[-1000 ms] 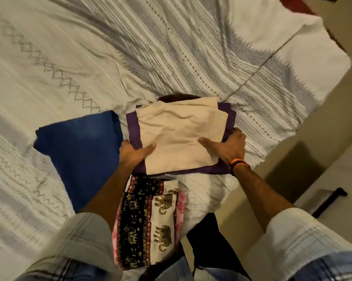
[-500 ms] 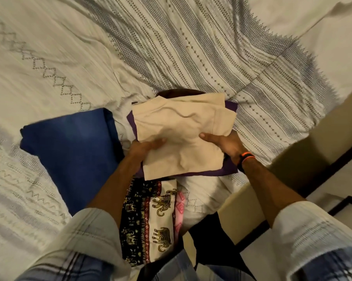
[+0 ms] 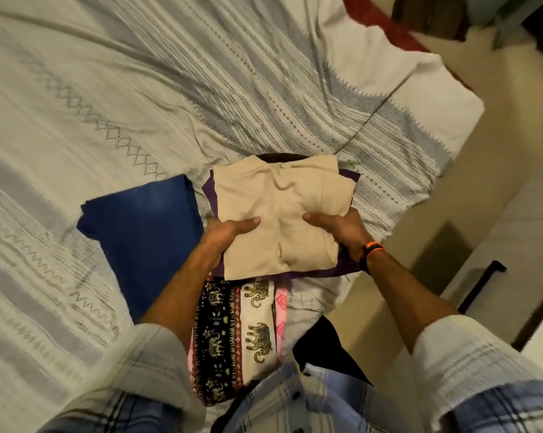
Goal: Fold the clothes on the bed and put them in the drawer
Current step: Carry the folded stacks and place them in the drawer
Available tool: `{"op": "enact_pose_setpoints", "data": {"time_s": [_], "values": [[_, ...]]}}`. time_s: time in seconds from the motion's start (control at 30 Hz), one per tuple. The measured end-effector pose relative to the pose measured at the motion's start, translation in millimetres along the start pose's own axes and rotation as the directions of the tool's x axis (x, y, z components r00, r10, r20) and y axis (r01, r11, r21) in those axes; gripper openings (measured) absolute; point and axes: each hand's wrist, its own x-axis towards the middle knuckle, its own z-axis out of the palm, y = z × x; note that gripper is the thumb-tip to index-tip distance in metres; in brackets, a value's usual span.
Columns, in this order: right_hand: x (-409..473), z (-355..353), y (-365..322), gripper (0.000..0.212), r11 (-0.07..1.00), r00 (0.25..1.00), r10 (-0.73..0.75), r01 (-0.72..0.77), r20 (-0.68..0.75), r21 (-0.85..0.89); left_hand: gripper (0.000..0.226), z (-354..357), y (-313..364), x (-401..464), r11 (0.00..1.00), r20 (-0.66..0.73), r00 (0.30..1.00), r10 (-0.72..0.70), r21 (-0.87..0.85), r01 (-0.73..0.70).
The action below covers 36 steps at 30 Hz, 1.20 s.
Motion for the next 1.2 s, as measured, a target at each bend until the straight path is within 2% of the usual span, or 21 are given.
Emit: {"op": "enact_pose_setpoints", "data": {"time_s": [0.07, 0.17, 0.3, 0.43, 0.67, 0.83, 1.07, 1.13, 1.2], "values": [[-30, -3, 2, 0.036, 1.000, 0.999, -0.030, 0.030, -0.013, 0.005, 0.097, -2, -3, -23, 0.999, 0.032, 0.998, 0.049, 0.004, -0.050], [-79, -10, 15, 0.036, 0.994, 0.995, -0.088, 0.091, -0.044, 0.053, 0.104, -6, -17, -61, 0.995, 0.077, 0.993, 0.095, 0.014, -0.096], [-146, -22, 36, 0.050, 0.982, 0.984, -0.149, 0.159, -0.098, 0.099, 0.111, -5, -35, -116, 0.987, 0.116, 0.983, 0.141, 0.060, -0.148], [-200, -33, 58, 0.041, 0.953, 0.967, -0.201, 0.230, -0.156, 0.197, 0.102, 1, -52, -154, 0.979, 0.178, 0.968, 0.174, 0.079, -0.190], [-265, -74, 100, 0.053, 0.920, 0.934, -0.214, 0.292, -0.288, 0.263, 0.096, 40, -70, -214, 0.947, 0.298, 0.930, 0.216, 0.169, -0.274], [-308, -114, 139, 0.050, 0.881, 0.910, -0.161, 0.307, -0.382, 0.360, 0.050, 91, -87, -257, 0.894, 0.373, 0.902, 0.218, 0.295, -0.338], [-369, -175, 200, 0.085, 0.818, 0.851, -0.047, 0.334, -0.523, 0.468, 0.064, 170, -117, -305, 0.797, 0.508, 0.846, 0.162, 0.437, -0.416], [-383, -187, 215, 0.080, 0.803, 0.831, -0.030, 0.352, -0.556, 0.482, 0.066, 190, -127, -319, 0.767, 0.537, 0.830, 0.148, 0.467, -0.439], [-396, -197, 227, 0.066, 0.794, 0.807, -0.004, 0.362, -0.591, 0.488, 0.048, 207, -136, -331, 0.746, 0.563, 0.815, 0.139, 0.482, -0.460]]}}
